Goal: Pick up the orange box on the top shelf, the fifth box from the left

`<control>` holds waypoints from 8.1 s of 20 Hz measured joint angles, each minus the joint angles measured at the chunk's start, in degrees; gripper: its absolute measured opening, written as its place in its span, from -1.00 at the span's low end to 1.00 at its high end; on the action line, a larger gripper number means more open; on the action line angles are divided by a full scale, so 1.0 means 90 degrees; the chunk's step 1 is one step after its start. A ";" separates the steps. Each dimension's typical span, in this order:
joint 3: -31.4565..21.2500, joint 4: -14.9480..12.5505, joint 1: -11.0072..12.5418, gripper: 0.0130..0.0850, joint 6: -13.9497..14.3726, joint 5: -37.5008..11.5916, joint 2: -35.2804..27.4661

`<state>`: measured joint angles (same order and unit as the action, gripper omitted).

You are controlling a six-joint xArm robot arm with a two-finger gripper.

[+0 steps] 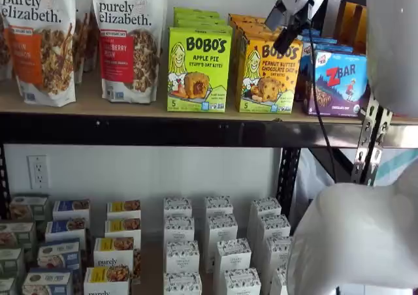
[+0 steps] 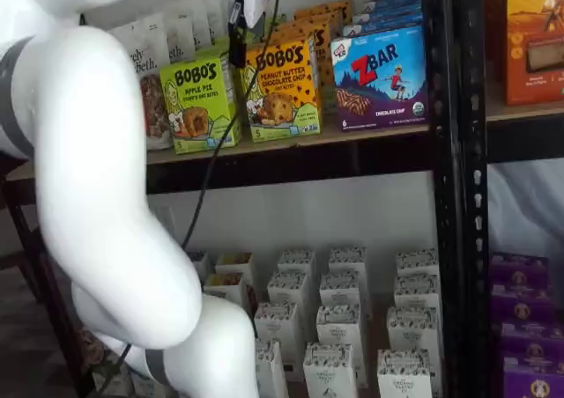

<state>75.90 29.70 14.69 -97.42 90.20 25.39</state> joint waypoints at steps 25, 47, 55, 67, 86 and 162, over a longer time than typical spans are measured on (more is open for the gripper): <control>0.1080 -0.0338 0.0263 1.00 -0.0464 -0.0056 -0.1337; 0.2051 -0.1079 -0.0081 1.00 -0.0247 0.0844 -0.2217; 0.2004 -0.1328 -0.0177 1.00 -0.0232 0.0759 -0.2237; 0.2127 -0.1419 -0.0206 1.00 -0.0208 0.0975 -0.2325; 0.1794 -0.1382 -0.0251 0.44 -0.0198 0.0595 -0.2121; 0.1418 -0.1832 -0.0462 -0.22 -0.0003 0.0940 -0.1394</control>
<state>88.66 13.20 10.53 -97.44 98.65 12.84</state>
